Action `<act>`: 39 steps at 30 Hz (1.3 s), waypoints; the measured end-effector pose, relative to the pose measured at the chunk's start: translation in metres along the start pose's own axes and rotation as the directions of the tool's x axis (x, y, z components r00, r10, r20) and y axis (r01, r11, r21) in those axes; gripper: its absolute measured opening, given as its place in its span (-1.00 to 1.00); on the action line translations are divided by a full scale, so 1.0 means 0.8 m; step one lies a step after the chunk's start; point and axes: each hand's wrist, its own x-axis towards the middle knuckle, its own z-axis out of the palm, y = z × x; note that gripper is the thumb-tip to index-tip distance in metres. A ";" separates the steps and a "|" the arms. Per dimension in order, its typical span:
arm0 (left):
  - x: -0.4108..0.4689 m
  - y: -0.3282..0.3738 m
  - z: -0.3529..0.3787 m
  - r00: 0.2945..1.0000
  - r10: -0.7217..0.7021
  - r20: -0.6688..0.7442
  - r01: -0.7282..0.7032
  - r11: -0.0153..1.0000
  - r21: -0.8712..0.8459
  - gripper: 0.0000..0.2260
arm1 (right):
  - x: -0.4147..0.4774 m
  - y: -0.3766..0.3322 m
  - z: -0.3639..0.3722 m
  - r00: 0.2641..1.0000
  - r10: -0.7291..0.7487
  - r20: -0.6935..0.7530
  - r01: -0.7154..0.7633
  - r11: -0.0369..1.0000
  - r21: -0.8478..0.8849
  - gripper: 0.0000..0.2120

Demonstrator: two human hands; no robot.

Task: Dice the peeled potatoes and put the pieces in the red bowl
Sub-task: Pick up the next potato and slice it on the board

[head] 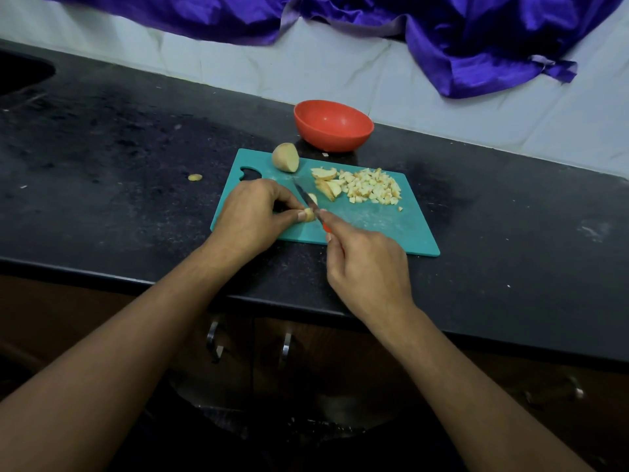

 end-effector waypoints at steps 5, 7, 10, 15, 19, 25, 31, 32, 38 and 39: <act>-0.002 -0.001 -0.001 1.000 -0.008 -0.020 0.007 1.000 -0.020 -0.92 | 0.000 -0.002 -0.003 0.998 -0.023 0.050 0.026 0.998 -0.060 -0.60; -0.003 -0.001 -0.001 0.999 -0.013 -0.037 0.012 1.000 -0.026 -0.92 | 0.001 -0.002 -0.003 0.998 -0.022 0.052 0.025 0.998 -0.063 -0.60; -0.004 -0.001 -0.003 0.999 -0.014 -0.037 0.013 1.000 -0.018 -0.91 | 0.000 -0.002 -0.003 0.999 0.005 0.035 -0.004 0.999 -0.033 -0.61; -0.004 -0.002 -0.005 1.000 -0.011 0.000 0.011 1.000 -0.008 -0.87 | -0.001 0.004 0.000 0.992 0.104 -0.071 -0.096 0.990 0.105 -0.62; -0.004 -0.001 -0.005 1.000 -0.013 -0.004 0.013 1.000 -0.020 -0.87 | -0.002 0.000 -0.001 0.999 0.023 -0.043 -0.020 0.997 0.079 -0.60; -0.004 -0.002 -0.005 1.000 -0.008 -0.021 0.008 1.000 -0.022 -0.90 | -0.002 0.000 0.001 1.000 -0.014 -0.022 0.015 0.999 0.035 -0.59; -0.005 -0.001 -0.005 1.000 0.007 -0.026 -0.007 1.000 -0.006 -0.92 | 0.001 -0.003 0.000 0.998 -0.034 0.044 0.037 0.997 -0.064 -0.60; -0.005 -0.001 -0.005 1.000 0.008 -0.029 -0.008 1.000 -0.005 -0.92 | 0.001 -0.003 -0.001 0.998 -0.036 0.055 0.040 0.997 -0.072 -0.60; -0.007 -0.002 -0.005 0.998 0.005 -0.055 -0.005 1.000 0.003 -0.93 | 0.000 -0.003 -0.002 0.999 -0.013 0.050 0.016 0.998 -0.067 -0.61; -0.007 -0.002 -0.005 0.999 -0.001 -0.055 0.001 1.000 0.005 -0.92 | 0.000 -0.002 -0.001 0.999 0.015 0.029 -0.013 0.999 -0.043 -0.61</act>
